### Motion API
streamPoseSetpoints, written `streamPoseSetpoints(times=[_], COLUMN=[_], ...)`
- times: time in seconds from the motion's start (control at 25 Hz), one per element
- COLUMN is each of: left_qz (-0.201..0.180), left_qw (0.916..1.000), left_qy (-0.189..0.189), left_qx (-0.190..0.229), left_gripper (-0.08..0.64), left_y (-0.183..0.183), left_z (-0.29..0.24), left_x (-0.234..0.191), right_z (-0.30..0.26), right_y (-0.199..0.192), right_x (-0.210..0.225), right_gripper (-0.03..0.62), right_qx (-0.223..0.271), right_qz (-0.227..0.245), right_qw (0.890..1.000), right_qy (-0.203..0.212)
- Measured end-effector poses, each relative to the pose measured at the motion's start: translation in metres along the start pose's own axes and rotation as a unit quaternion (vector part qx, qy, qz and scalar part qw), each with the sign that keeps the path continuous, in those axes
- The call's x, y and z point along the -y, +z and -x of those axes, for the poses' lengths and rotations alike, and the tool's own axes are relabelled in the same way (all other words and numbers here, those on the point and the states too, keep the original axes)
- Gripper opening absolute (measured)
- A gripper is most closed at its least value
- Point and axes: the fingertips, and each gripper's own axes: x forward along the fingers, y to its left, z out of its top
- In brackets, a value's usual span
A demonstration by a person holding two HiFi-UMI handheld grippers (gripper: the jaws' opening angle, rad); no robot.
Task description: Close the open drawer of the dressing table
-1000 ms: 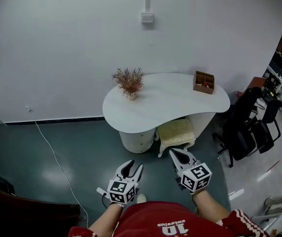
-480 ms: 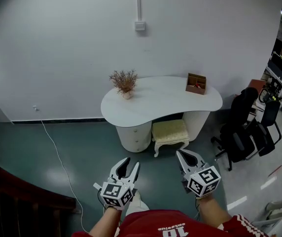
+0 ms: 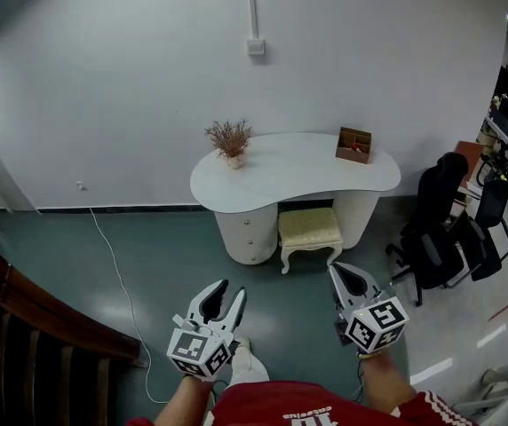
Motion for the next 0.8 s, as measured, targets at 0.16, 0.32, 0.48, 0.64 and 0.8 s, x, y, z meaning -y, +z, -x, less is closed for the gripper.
streamPoseSetpoints(times=[0.16, 0.32, 0.48, 0.64, 0.8], left_qz=[-0.012, -0.027, -0.023, -0.032, -0.046], left_qw=[0.9999, 0.9994, 0.9991, 0.998, 0.9973], left_qy=[0.008, 0.014, 0.015, 0.01, 0.0], left_qx=[0.007, 0.014, 0.034, 0.054, 0.058], left_gripper=[0.155, 0.155, 0.15, 0.15, 0.138], left_y=[0.016, 0.033, 0.057, 0.086, 0.094], left_z=[0.018, 0.03, 0.037, 0.044, 0.047], left_x=[0.008, 0.001, -0.02, -0.041, -0.054], right_z=[0.016, 0.021, 0.013, 0.003, -0.002], right_y=[0.009, 0.02, 0.033, 0.055, 0.066], right_x=[-0.004, -0.004, -0.011, -0.028, -0.045], right_gripper=[0.005, 0.005, 0.005, 0.005, 0.005], right_qx=[0.005, 0.021, 0.029, 0.047, 0.06], right_qz=[0.004, -0.001, -0.008, 0.005, 0.005], right_qw=[1.0, 1.0, 0.999, 0.999, 0.998], right_qy=[0.006, -0.004, -0.013, -0.025, -0.028])
